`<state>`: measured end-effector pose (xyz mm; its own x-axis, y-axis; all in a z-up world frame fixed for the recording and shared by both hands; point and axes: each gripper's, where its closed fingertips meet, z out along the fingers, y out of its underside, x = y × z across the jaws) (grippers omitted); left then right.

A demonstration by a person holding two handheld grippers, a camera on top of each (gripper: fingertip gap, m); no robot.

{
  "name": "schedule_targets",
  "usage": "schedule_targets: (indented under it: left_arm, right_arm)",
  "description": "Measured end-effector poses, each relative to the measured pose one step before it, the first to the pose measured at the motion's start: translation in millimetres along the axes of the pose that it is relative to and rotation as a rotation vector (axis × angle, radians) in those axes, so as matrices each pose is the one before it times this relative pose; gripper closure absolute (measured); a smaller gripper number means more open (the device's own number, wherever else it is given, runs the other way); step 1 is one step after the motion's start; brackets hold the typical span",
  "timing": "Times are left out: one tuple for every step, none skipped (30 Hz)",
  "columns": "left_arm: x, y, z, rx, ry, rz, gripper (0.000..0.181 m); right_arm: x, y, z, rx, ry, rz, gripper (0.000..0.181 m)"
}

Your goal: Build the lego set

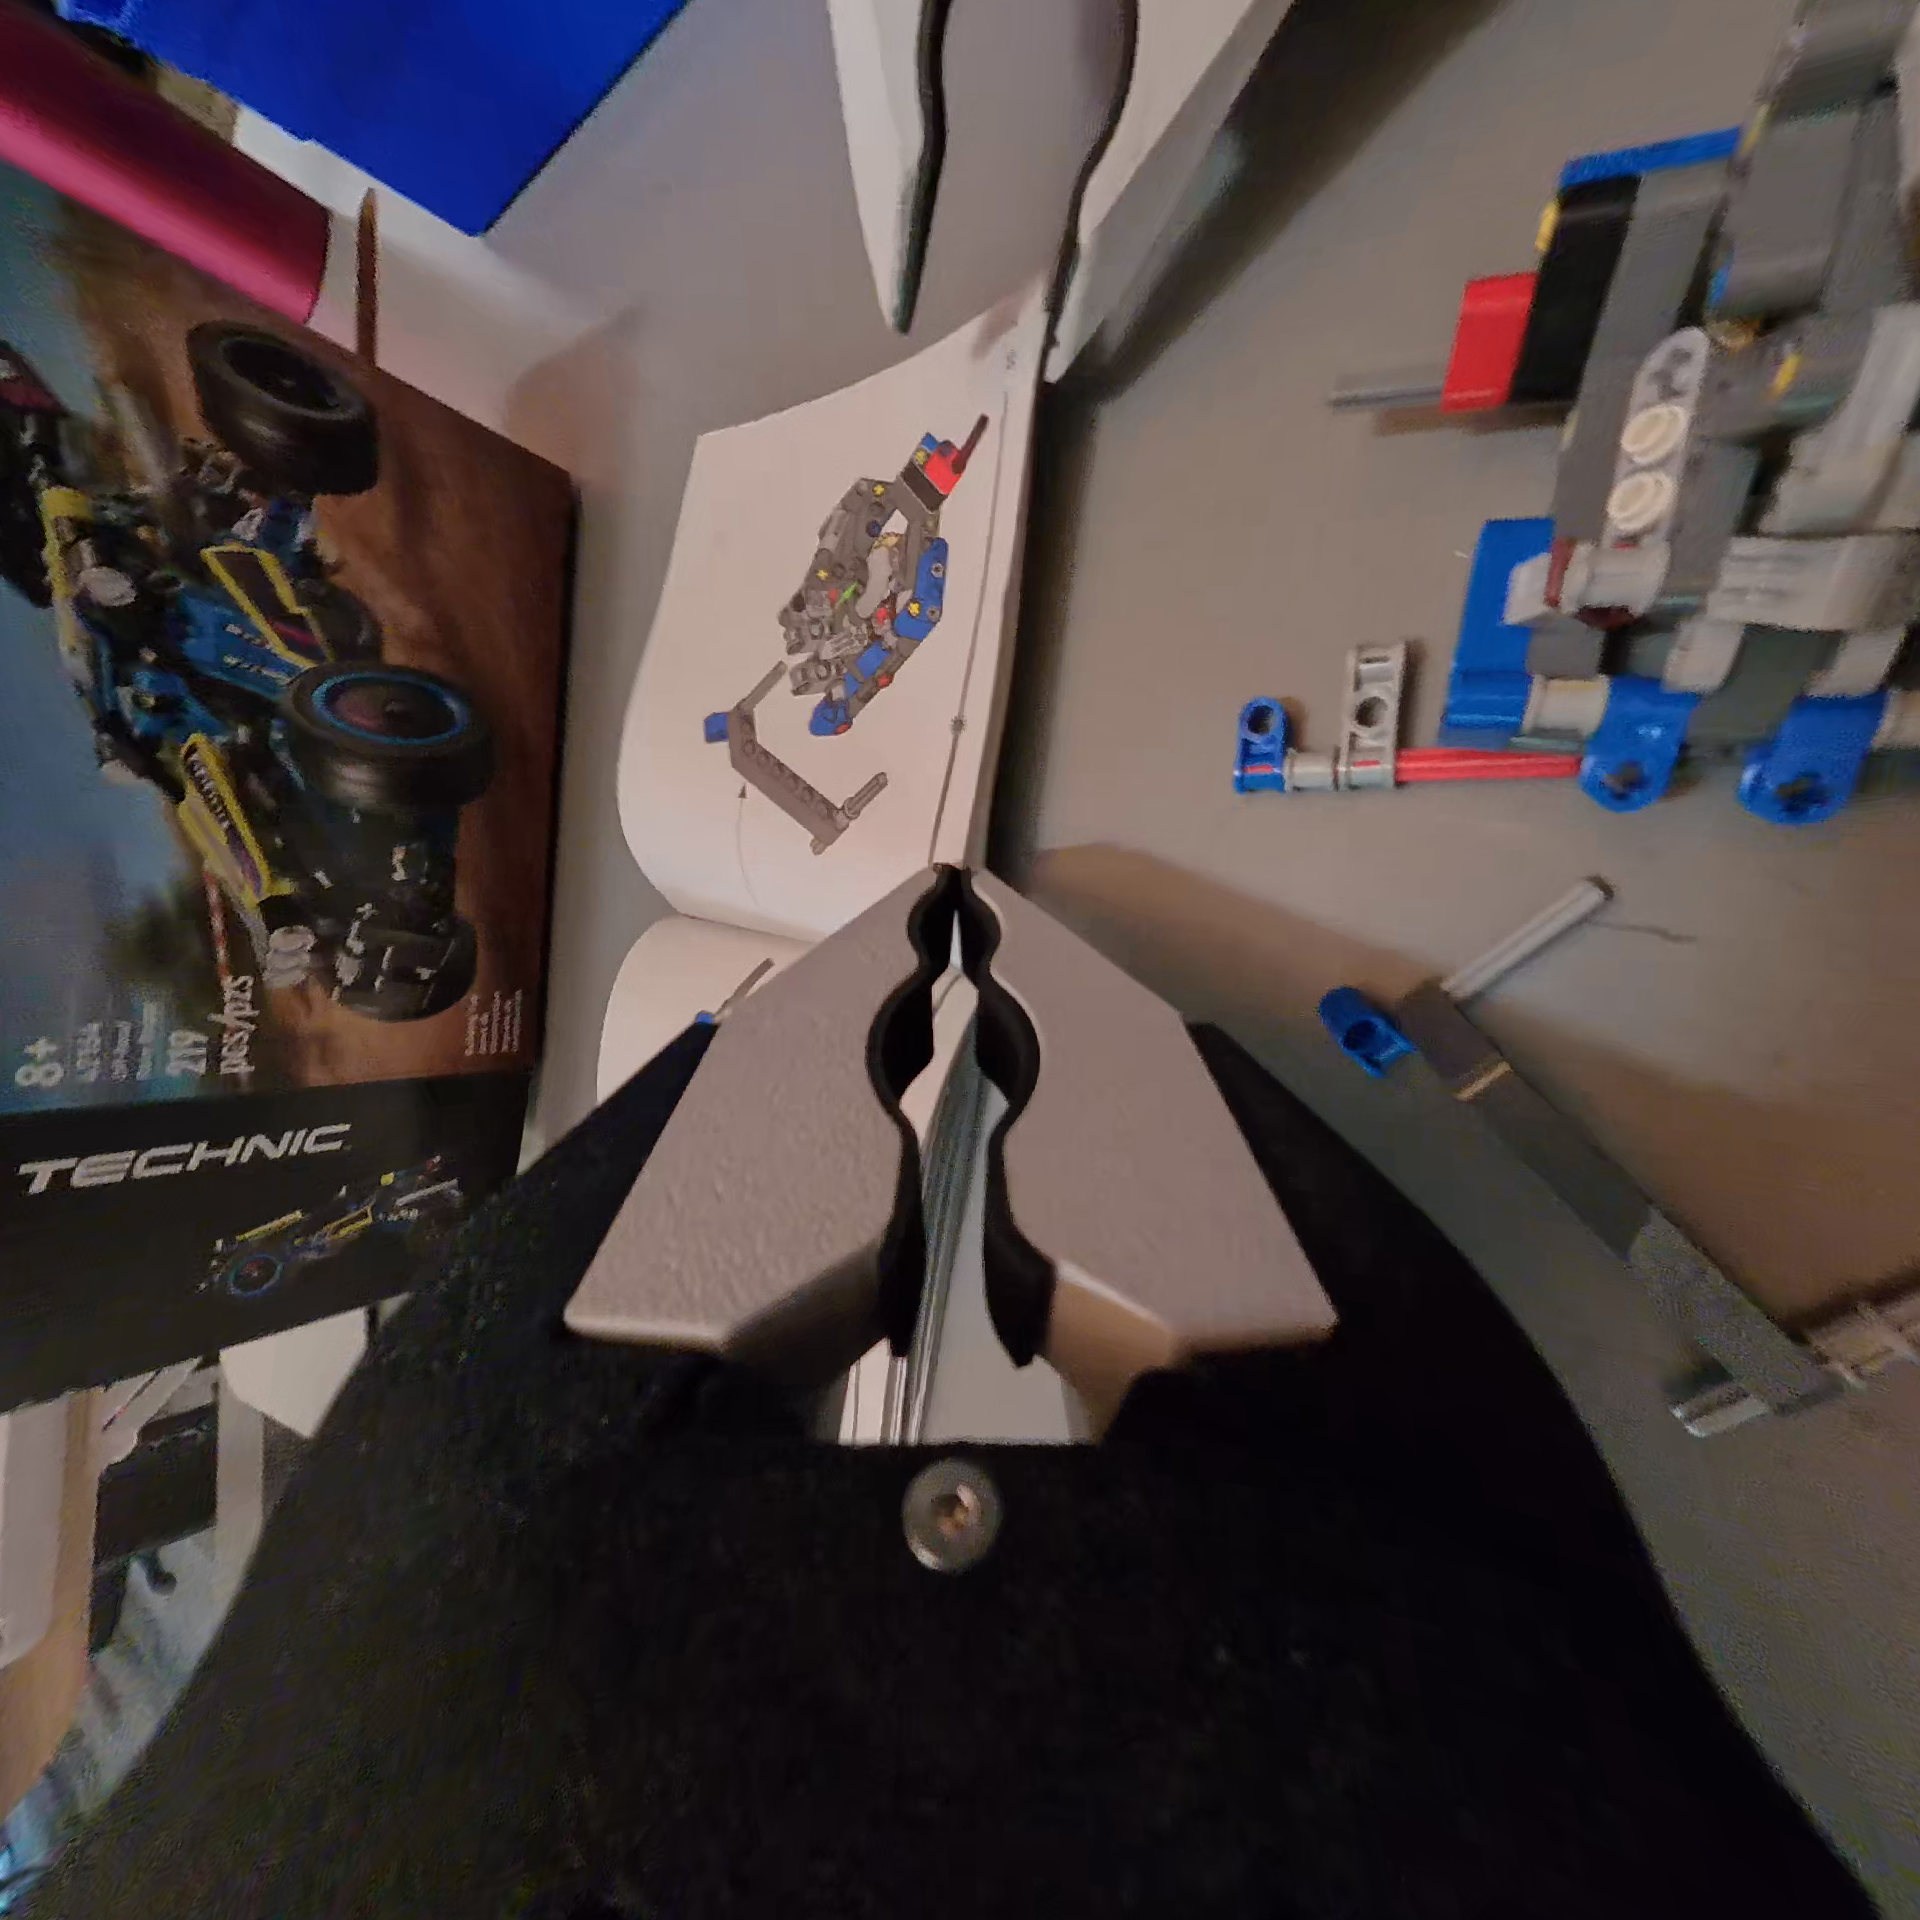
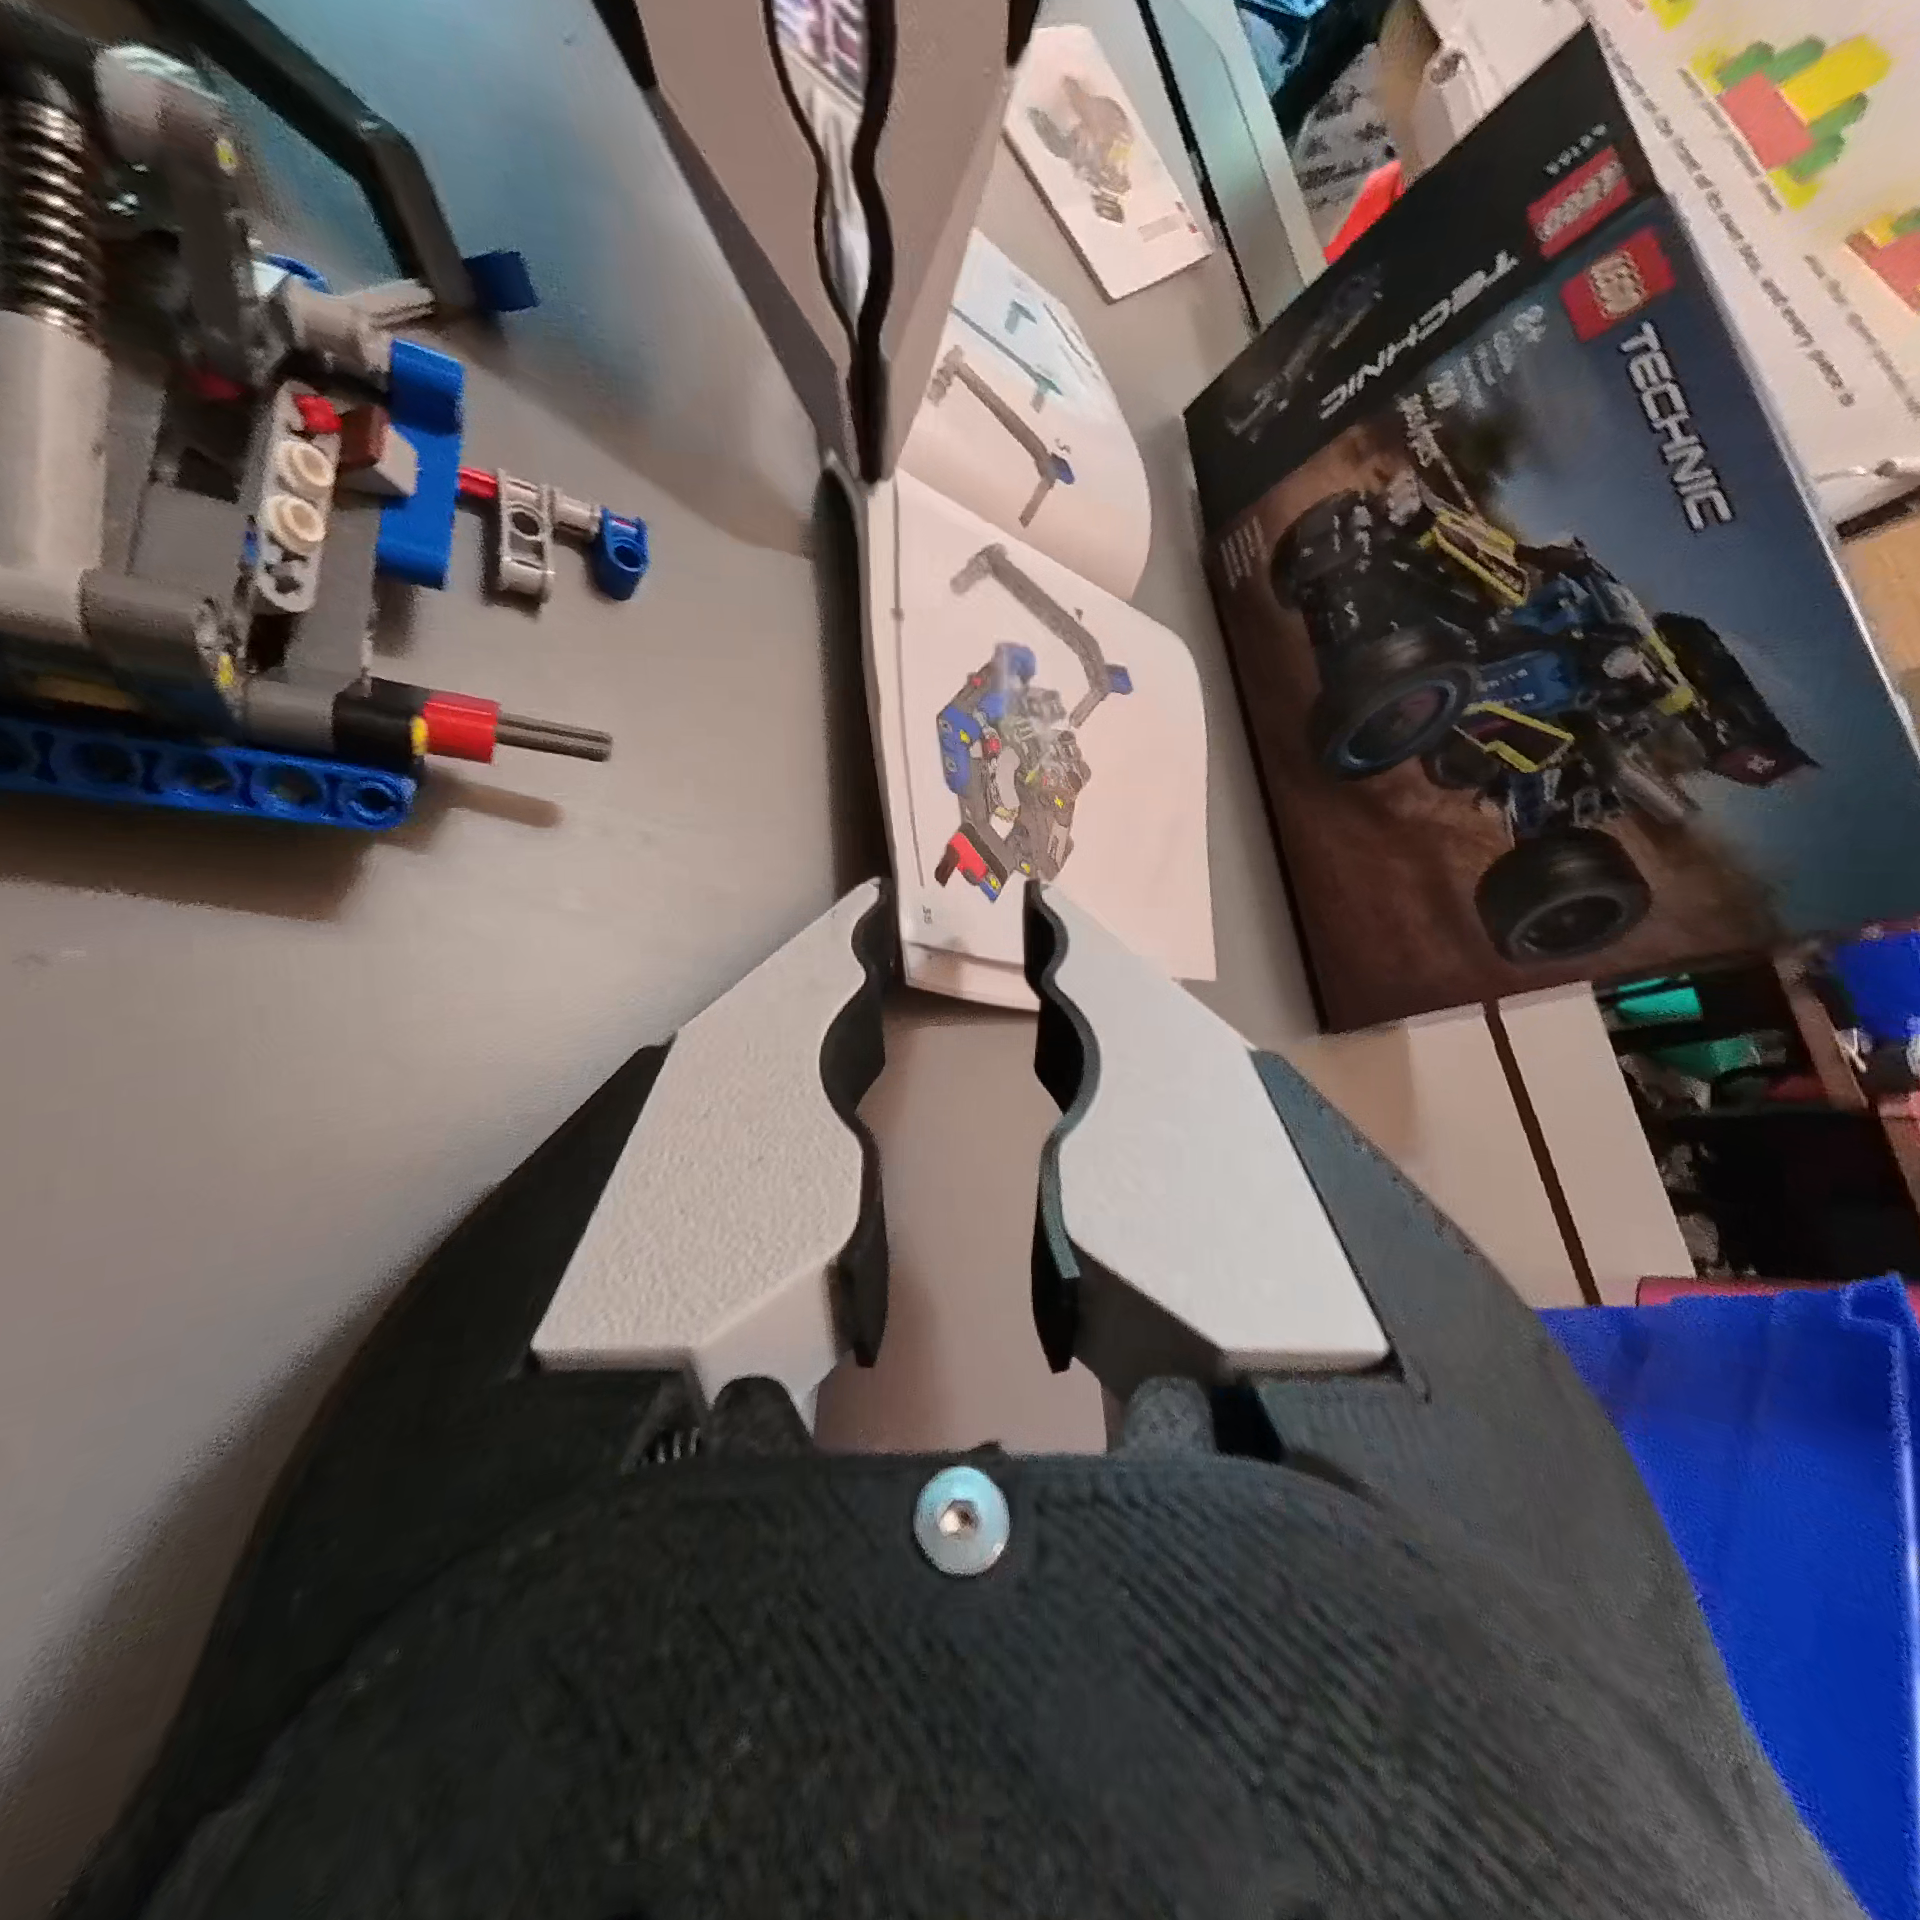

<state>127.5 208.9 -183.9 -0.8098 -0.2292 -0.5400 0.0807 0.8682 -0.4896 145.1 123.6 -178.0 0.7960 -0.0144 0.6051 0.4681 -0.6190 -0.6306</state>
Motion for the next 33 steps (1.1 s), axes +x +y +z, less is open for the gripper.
schedule_targets:
  left_arm:
    - [-1.89, -0.52, -0.95, 0.0044, -0.0100, -0.0164, 0.181]
    - [-1.98, -0.08, -0.87, 0.0011, -0.0125, -0.0151, 0.181]
    - [-2.08, 0.47, -0.58, -0.0020, -0.0146, -0.0128, 0.181]
    - [-1.57, 0.45, -0.38, -0.0024, -0.0134, -0.0101, 0.181]
    - [-1.38, -0.03, -0.29, -0.0006, -0.0119, -0.0088, 0.181]
    - [-1.80, 0.10, -0.06, -0.0024, -0.0124, -0.0106, 0.181]
    - [-2.40, 0.35, 0.30, -0.0044, -0.0150, -0.0125, 0.181]
    - [-2.02, -0.29, 0.52, -0.0014, -0.0132, -0.0088, 0.181]
    - [-1.45, -0.43, 0.68, -0.0008, -0.0114, -0.0041, 0.181]
    - [-0.94, -0.57, 0.62, -0.0015, -0.0090, -0.0028, 0.181]
    - [0.86, -1.37, 0.49, 0.0022, 0.0023, -0.0013, 0.181]
    - [3.35, -3.20, 0.44, 0.0118, 0.0164, 0.0018, 0.181]
    - [5.19, -4.24, 0.96, 0.0161, 0.0259, 0.0049, 0.181]
    - [6.63, -3.36, 2.04, 0.0062, 0.0340, 0.0058, 0.181]
    - [6.18, -2.48, 3.49, -0.0049, 0.0313, 0.0052, 0.168]
    - [2.45, -2.75, 4.05, -0.0073, 0.0071, 0.0055, 0.160]
    - [-0.59, -4.33, 3.65, 0.0001, -0.0138, 0.0111, 0.157]
    - [-0.24, -5.88, 2.92, 0.0066, -0.0112, 0.0167, 0.158]
    - [0.18, -6.26, 2.00, 0.0072, -0.0067, 0.0189, 0.158]
    - [-1.70, -5.91, 1.25, 0.0052, -0.0153, 0.0150, 0.159]
    - [-3.60, -4.52, 0.93, 0.0004, -0.0237, 0.0095, 0.160]
    - [-3.36, -3.01, 0.76, -0.0015, -0.0201, 0.0054, 0.163]
    - [-2.88, -1.63, 0.21, -0.0027, -0.0156, 0.0000, 0.168]
    - [-3.52, -0.39, -0.26, -0.0019, -0.0201, -0.0060, 0.177]
    - [-4.27, 0.66, -1.17, 0.0006, -0.0237, -0.0089, 0.181]
    - [-4.57, 2.38, -1.86, -0.0019, -0.0223, -0.0156, 0.181]
    - [-4.72, 3.58, -2.51, -0.0028, -0.0172, -0.0247, 0.181]
    - [-6.40, 3.67, -3.17, 0.0052, -0.0243, -0.0392, 0.181]
    - [-8.43, 3.21, -4.15, 0.0138, -0.0320, -0.0519, 0.181]
    - [-8.34, 2.92, -5.02, 0.0185, -0.0275, -0.0582, 0.181]
    - [-8.01, 2.41, -5.89, 0.0211, -0.0227, -0.0590, 0.181]
    - [-8.93, 2.25, -6.46, 0.0212, -0.0285, -0.0604, 0.181]
    - [-8.09, 2.89, -6.64, 0.0164, -0.0237, -0.0539, 0.181]
  right_arm:
    - [1.43, 1.28, -0.61, -0.0021, 0.0040, 0.0110, 0.160]
    - [1.14, 0.91, -0.26, -0.0014, 0.0038, 0.0097, 0.160]
    - [0.98, 0.05, -0.30, 0.0028, 0.0031, 0.0100, 0.160]
    - [0.54, -0.90, -0.17, 0.0062, 0.0004, 0.0100, 0.160]
    - [-0.10, -0.68, -0.08, 0.0037, -0.0029, 0.0061, 0.160]
    - [-0.76, -0.14, 0.08, -0.0017, -0.0044, -0.0017, 0.161]
    - [-0.52, 0.94, 0.25, -0.0074, -0.0014, -0.0051, 0.161]
    - [-0.79, 1.91, 0.49, -0.0117, -0.0034, -0.0046, 0.162]
    - [-0.84, 1.81, 0.62, -0.0109, -0.0055, -0.0019, 0.162]
    - [0.23, 0.84, 0.75, -0.0032, 0.0012, 0.0001, 0.162]
    - [0.90, -0.85, 1.08, 0.0061, 0.0061, 0.0000, 0.164]
    - [0.44, -1.25, 1.59, 0.0073, 0.0048, -0.0042, 0.167]
    - [-0.23, -0.88, 1.88, 0.0033, 0.0031, -0.0112, 0.174]
    - [-0.11, -0.50, 2.09, -0.0014, 0.0064, -0.0134, 0.181]
    - [0.09, 0.03, 2.10, -0.0051, 0.0070, -0.0139, 0.181]
    - [0.05, -0.25, 1.89, -0.0045, 0.0047, -0.0112, 0.181]
    - [0.18, -1.08, 1.49, -0.0003, 0.0046, -0.0080, 0.181]
    - [1.52, -2.83, 0.80, 0.0100, 0.0118, -0.0049, 0.181]
    - [2.45, -5.05, 0.19, 0.0222, 0.0178, -0.0010, 0.181]
    - [2.55, -6.18, -0.39, 0.0283, 0.0171, 0.0053, 0.181]
    - [3.05, -6.01, -0.62, 0.0269, 0.0195, 0.0085, 0.181]
    - [4.64, -6.17, -1.39, 0.0285, 0.0302, 0.0020, 0.181]
    - [5.48, -6.72, -1.73, 0.0340, 0.0361, 0.0005, 0.181]
    - [3.94, -6.39, -1.81, 0.0355, 0.0232, 0.0083, 0.181]
    - [3.62, -5.37, -1.85, 0.0328, 0.0207, 0.0142, 0.181]
    - [4.48, -4.62, -2.04, 0.0300, 0.0265, 0.0092, 0.181]
    - [3.37, -2.94, -1.98, 0.0236, 0.0198, 0.0047, 0.181]
    - [1.10, 0.66, -1.46, 0.0042, 0.0027, 0.0052, 0.181]
    - [2.31, 4.18, -0.90, -0.0204, 0.0097, 0.0024, 0.177]
    - [3.10, 7.16, -0.28, -0.0385, 0.0164, -0.0009, 0.177]
    - [-2.02, 8.63, 0.90, -0.0448, -0.0145, -0.0045, 0.181]
    - [-6.91, 9.30, 2.46, -0.0476, -0.0413, -0.0077, 0.181]
    - [-4.45, 9.56, 3.94, -0.0539, -0.0186, -0.0122, 0.181]
